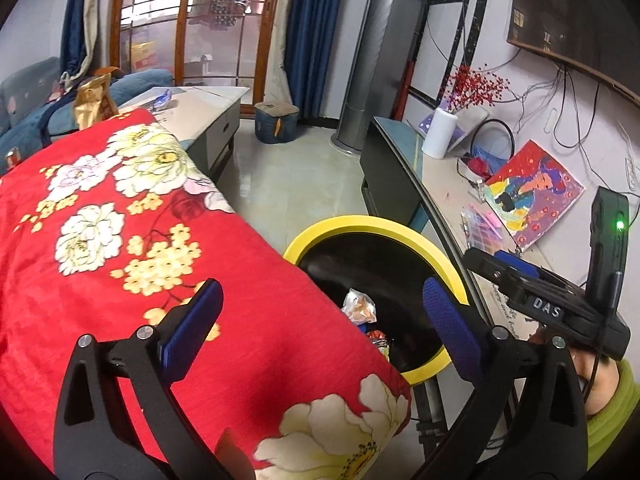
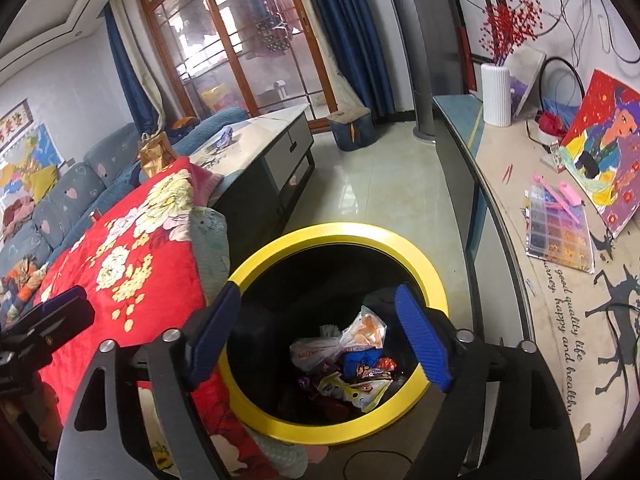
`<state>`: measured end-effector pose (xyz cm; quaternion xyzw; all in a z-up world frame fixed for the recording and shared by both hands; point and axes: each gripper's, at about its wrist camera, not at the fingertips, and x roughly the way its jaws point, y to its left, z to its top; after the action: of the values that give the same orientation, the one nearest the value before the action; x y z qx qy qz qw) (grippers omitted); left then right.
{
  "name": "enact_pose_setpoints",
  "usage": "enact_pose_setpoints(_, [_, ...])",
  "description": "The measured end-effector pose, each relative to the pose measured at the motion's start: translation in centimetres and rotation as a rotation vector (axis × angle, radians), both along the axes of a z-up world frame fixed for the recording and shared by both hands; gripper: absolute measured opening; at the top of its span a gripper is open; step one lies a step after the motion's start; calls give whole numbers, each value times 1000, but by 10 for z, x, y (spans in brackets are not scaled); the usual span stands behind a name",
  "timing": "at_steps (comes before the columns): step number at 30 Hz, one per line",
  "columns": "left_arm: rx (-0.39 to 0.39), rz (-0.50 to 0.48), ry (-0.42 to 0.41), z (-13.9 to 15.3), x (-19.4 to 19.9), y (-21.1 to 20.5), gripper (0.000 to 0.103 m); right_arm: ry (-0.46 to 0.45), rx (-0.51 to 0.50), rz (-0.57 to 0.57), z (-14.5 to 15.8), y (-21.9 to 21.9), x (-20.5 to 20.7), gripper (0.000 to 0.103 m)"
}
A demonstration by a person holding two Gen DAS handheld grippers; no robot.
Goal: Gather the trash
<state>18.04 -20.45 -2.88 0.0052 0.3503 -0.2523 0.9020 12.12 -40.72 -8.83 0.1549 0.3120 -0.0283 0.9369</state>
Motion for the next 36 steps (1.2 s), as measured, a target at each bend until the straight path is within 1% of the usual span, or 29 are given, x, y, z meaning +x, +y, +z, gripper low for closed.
enact_pose_setpoints(6, [-15, 35, -14, 10, -8, 23, 92, -24, -34, 34, 12, 23, -12, 87])
enact_pose_setpoints(9, [-22, 53, -22, 15, -13, 37, 92, -48, -45, 55, 20, 37, -20, 92])
enact_pose_setpoints(12, [-19, 72, -37, 20, -19, 49, 92, -74, -63, 79, 29, 51, -27, 93])
enact_pose_setpoints(14, [-20, 83, -44, 23, -22, 57, 92, -90, -74, 91, 34, 60, -32, 96])
enact_pose_setpoints(19, [-23, 123, -64, 29, -34, 78, 92, -121, -87, 121, 45, 80, -40, 96])
enact_pose_setpoints(27, [-11, 214, -125, 37, -60, 114, 92, -163, -115, 158, 50, 113, -53, 96])
enact_pose_setpoints(33, [21, 308, -190, 42, -85, 146, 92, -254, -119, 165, 54, 138, -71, 96])
enact_pose_setpoints(36, [33, 351, -223, 43, -99, 162, 92, -307, -144, 164, 56, 152, -81, 96])
